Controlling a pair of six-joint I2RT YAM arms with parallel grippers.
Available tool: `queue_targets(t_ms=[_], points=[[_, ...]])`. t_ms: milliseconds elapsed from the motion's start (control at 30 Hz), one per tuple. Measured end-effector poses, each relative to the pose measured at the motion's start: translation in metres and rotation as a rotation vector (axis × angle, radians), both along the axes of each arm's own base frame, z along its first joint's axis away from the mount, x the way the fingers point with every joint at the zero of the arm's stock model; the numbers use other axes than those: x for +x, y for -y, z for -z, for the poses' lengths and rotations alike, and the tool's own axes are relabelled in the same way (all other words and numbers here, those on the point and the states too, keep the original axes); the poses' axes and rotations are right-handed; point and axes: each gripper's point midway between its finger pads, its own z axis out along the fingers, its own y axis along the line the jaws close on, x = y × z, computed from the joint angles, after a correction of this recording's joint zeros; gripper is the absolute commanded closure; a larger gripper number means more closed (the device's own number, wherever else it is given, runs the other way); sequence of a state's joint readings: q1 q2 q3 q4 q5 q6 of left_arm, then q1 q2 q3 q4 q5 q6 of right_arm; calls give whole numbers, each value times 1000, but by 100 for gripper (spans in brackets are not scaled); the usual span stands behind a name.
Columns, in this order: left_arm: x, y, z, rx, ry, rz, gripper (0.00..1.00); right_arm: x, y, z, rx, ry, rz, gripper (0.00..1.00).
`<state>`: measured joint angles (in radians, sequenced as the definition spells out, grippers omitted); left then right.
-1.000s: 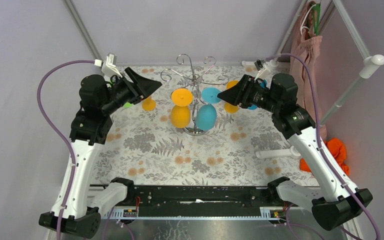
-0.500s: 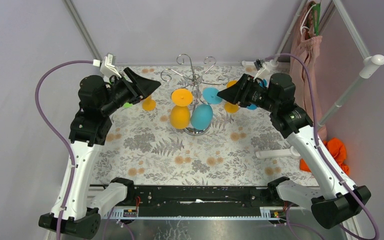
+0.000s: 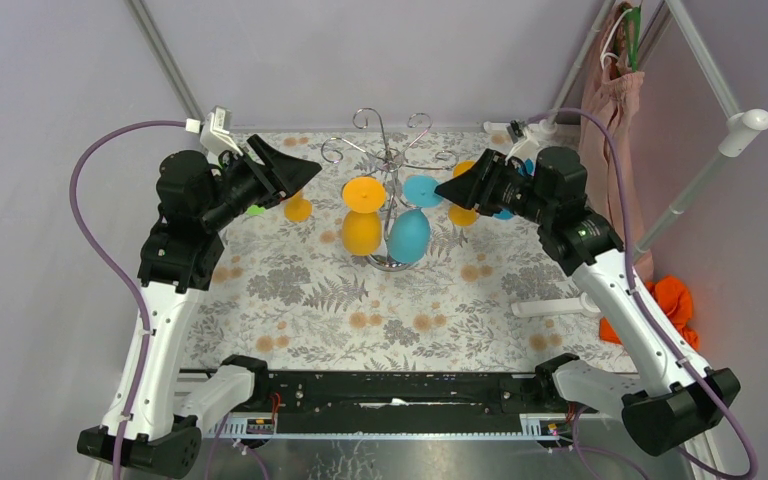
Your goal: Take the wine glass off the wine glass rack
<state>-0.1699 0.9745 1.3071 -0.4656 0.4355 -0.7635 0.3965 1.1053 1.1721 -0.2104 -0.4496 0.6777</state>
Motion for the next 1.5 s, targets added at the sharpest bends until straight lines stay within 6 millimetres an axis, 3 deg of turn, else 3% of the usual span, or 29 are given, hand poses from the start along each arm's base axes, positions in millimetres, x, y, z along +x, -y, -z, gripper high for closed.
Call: queue_targets(t_ms=[267, 400, 500, 767, 900, 1500], points=[[1, -1, 0, 7, 4, -6, 36, 3, -10, 2, 47, -24, -33, 59], [1, -1, 0, 8, 6, -6, 36, 3, -13, 6, 65, -45, -45, 75], [-1, -2, -1, 8, 12, -6, 36, 3, -14, 7, 80, -62, -43, 78], [-5, -2, -5, 6, 27, -7, 36, 3, -11, -8, 166, -68, 10, 99], [-6, -3, -6, 5, 29, -7, 36, 1, -9, -15, 212, -102, 41, 100], [-7, -3, -6, 5, 32, -6, 36, 1, -17, -5, 375, -315, 72, 100]])
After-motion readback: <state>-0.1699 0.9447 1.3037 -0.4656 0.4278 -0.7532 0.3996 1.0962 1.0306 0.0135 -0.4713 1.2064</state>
